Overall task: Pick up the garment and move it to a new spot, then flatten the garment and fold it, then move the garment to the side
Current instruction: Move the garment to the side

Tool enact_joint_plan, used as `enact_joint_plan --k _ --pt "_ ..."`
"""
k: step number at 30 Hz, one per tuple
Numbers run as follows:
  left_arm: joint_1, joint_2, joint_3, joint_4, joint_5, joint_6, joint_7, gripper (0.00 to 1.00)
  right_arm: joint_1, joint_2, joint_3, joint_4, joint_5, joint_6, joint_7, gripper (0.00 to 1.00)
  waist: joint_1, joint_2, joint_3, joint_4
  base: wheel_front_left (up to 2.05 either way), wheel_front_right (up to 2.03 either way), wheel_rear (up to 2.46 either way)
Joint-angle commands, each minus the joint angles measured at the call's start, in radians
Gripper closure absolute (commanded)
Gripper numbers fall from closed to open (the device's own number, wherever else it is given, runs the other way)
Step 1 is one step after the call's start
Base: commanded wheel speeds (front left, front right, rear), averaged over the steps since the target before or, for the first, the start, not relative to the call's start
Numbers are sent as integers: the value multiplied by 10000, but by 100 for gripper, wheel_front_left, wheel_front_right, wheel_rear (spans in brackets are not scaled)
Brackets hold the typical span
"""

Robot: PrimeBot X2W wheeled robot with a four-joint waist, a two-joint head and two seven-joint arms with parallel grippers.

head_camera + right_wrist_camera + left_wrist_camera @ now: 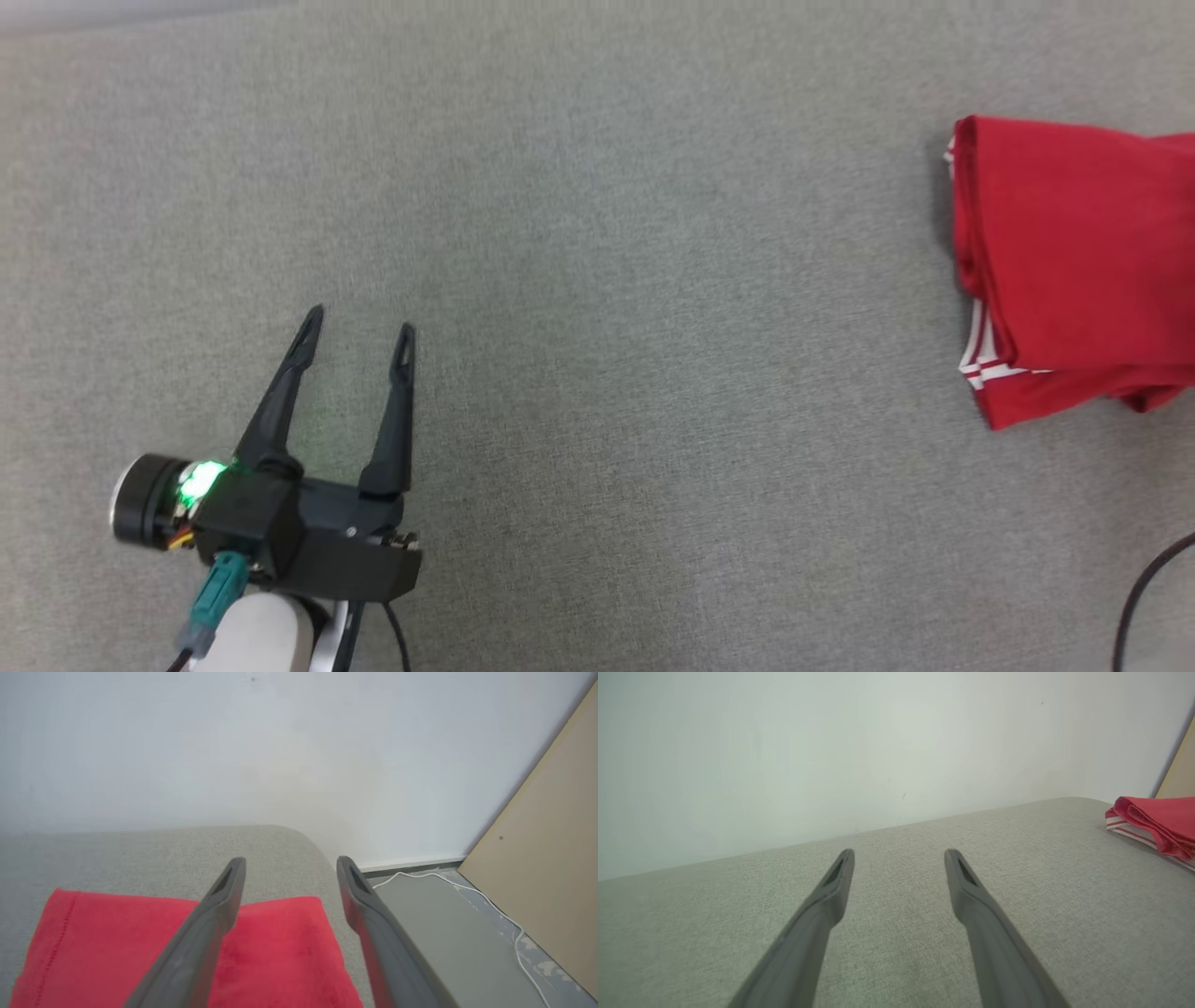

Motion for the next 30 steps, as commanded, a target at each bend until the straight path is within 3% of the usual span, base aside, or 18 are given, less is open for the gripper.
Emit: enact_joint_plan --k 1,8,14,21,30 --pt "212 65 64 -25 -40 54 -37 0 274 182 -300 -392 -152 -11 -65 0 0 -1 -321 -79 0 0 0" --pt "620 178 309 -205 -212 252 -21 0 2074 1736 -2106 -3501 -1351 -11 -50 0 0 -1 -929 68 0 0 0" --pt "1120 255 530 -382 -452 426 6 0 4029 3451 -2388 -6317 -2221 -11 239 0 0 -1 -1598 572 0 0 0" --pt "1575 336 645 -392 -607 504 -10 0 5306 4434 -2250 -7628 -2814 -11 908 0 0 -1 -2197 1027 0 0 0" --pt "2171 418 853 -284 -812 656 72 0 6456 5119 -2016 -8048 -3456 -11 1306 0 0 -1 -2853 1291 0 0 0"
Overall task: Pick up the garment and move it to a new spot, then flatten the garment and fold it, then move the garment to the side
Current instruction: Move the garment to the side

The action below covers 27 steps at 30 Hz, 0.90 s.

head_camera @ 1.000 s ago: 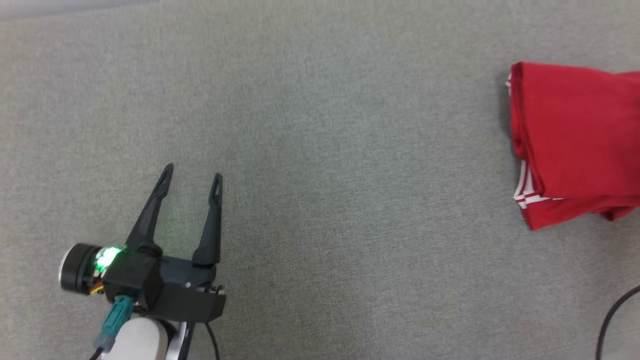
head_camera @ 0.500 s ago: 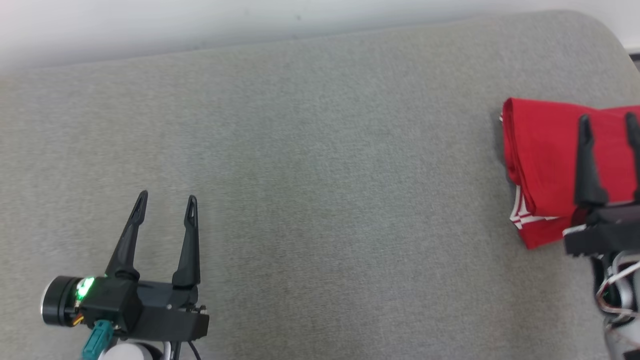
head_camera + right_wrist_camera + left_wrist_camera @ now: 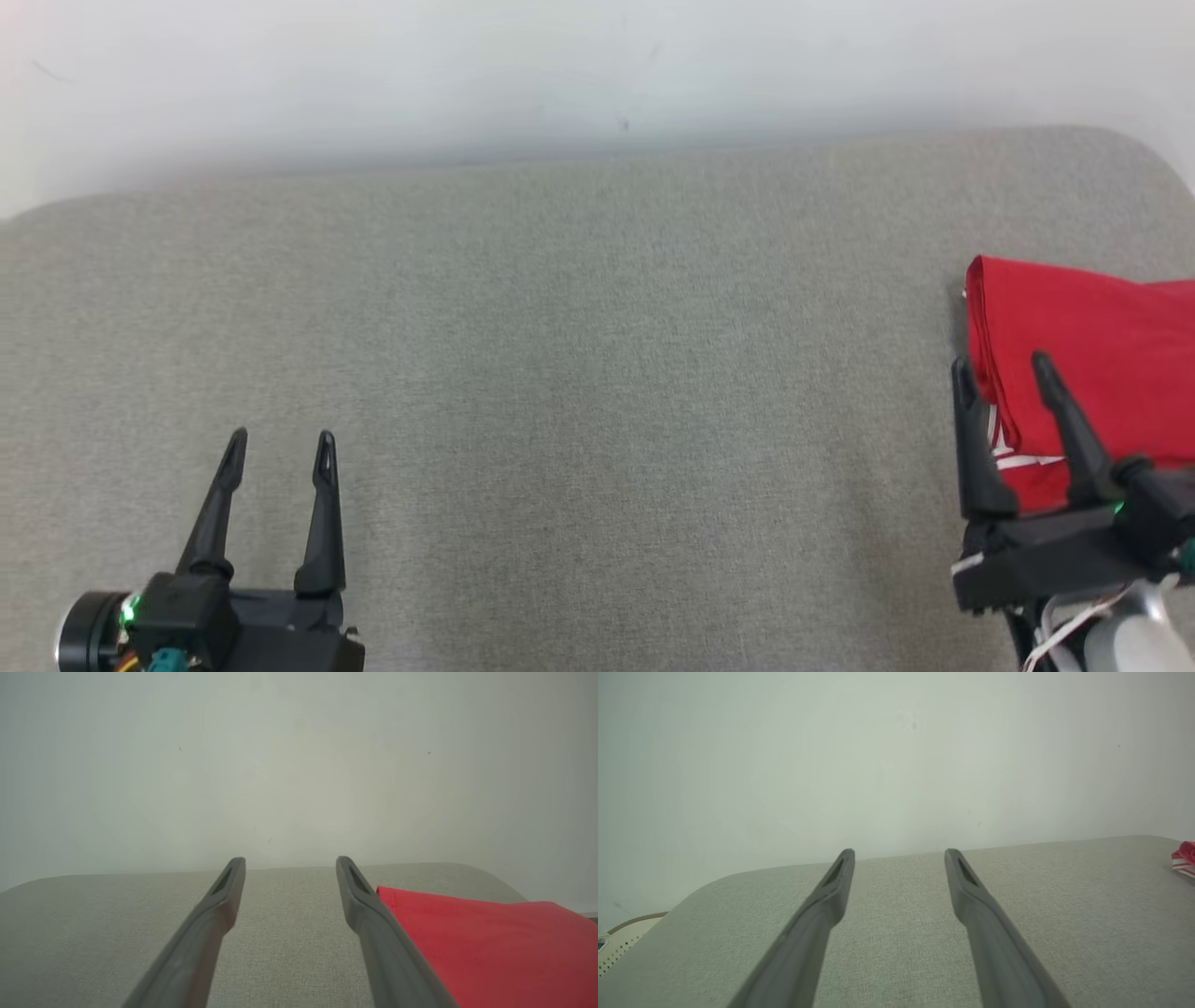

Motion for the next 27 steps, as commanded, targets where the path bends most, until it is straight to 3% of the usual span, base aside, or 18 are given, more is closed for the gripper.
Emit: enact_joint_plan --k 1,16,27 --pt "183 44 37 25 -40 61 21 0 186 67 34 -34 -73 -11 35 0 2 1 -253 176 0 0 0" --pt "947 211 61 355 -461 -83 269 0 1957 589 -248 -825 -545 -11 563 0 2 1 -1085 232 0 0 0" --pt "1068 271 -82 646 -620 -168 245 0 2413 686 -293 -1214 -784 -11 828 0 2 1 -1289 170 0 0 0"
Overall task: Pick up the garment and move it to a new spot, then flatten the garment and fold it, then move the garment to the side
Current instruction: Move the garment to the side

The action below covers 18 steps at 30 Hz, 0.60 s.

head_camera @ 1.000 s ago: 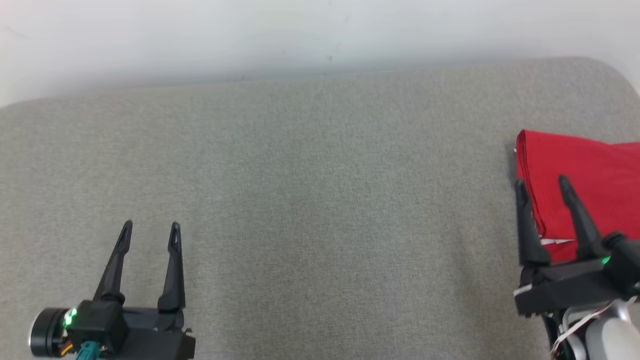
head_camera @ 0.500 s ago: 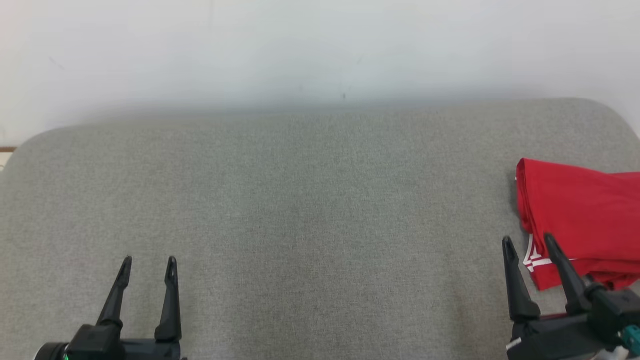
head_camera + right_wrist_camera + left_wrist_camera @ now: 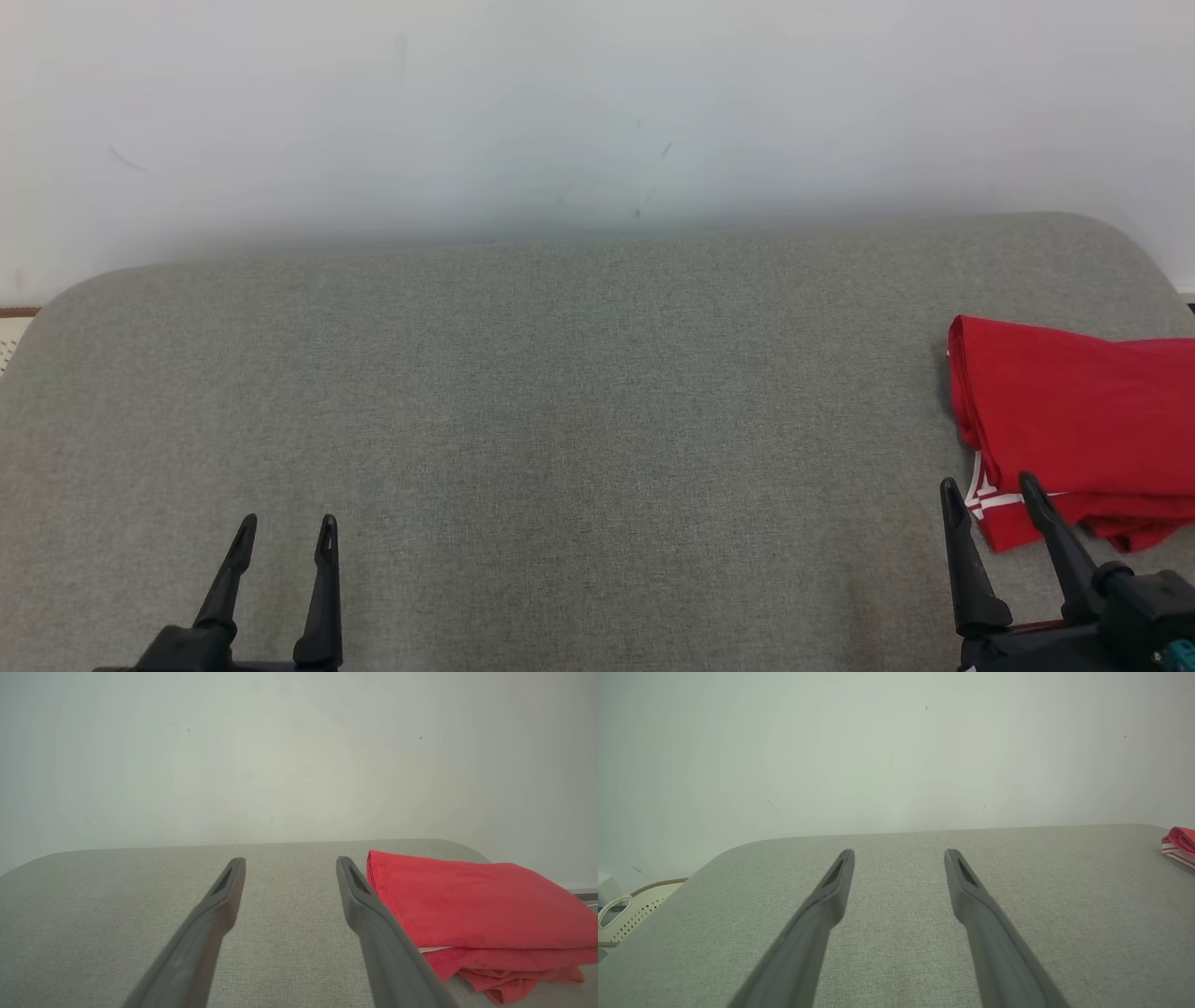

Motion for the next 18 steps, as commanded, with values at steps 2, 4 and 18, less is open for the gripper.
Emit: enact_joint_plan --k 2,4,18 --pt "89 56 -7 61 -40 15 -74 0 137 42 -18 -71 -111 -11 10 0 0 1 -6 4 0 0 0" --pt "71 63 -21 87 -42 33 -82 0 158 54 -3 -101 -107 -11 19 0 0 1 -16 10 0 0 0" --pt "-48 129 -78 169 -80 129 -97 0 73 108 86 -110 68 -11 4 0 0 1 25 26 0 0 0"
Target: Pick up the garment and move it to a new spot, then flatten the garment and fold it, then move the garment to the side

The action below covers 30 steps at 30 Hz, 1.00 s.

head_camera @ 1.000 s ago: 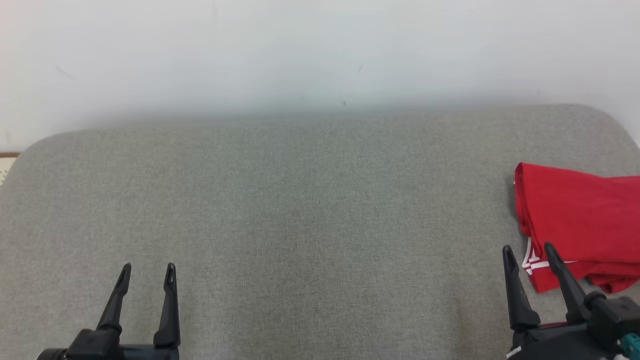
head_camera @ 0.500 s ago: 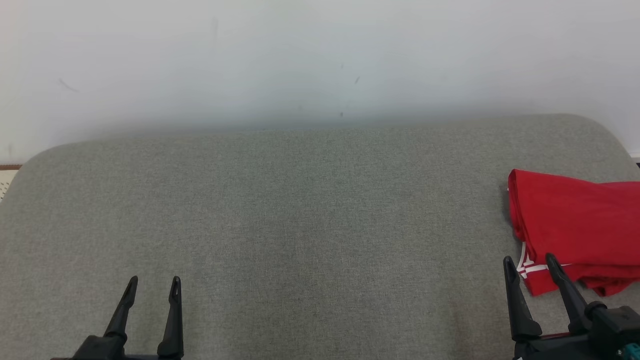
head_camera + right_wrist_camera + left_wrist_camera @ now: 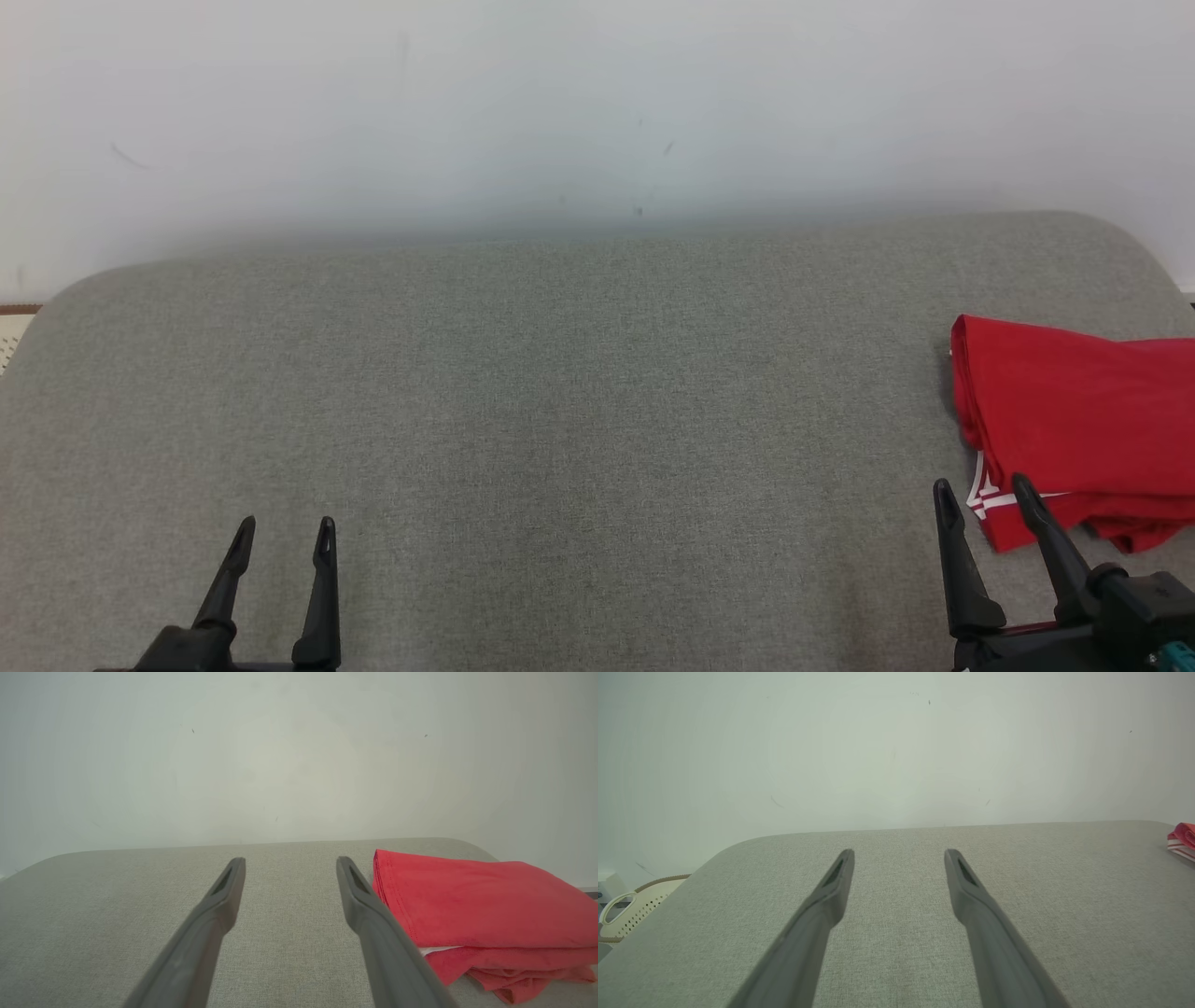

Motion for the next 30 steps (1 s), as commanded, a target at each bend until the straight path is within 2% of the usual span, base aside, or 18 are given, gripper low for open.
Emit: enact_joint_plan --k 1,16,17,20,30 --pt "-8 68 -5 22 -30 51 -50 0 21 31 13 5 48 -11 -45 0 0 0 -3 -2 0 0 0" --pt "-141 173 -127 61 -73 38 -9 0 -70 71 -6 55 176 -11 -133 0 0 0 104 30 0 0 0" --pt "-67 103 -141 56 -66 67 8 100 -35 53 -3 65 114 0 -92 100 0 0 103 28 0 0 0" --pt "51 16 -211 121 -351 58 16 100 24 82 -13 222 405 0 -100 100 0 0 105 25 0 0 0" --pt "-391 -212 -469 822 -2624 -384 6 100 -359 -201 -608 1087 2956 -1 341 100 0 0 98 8 0 0 0"
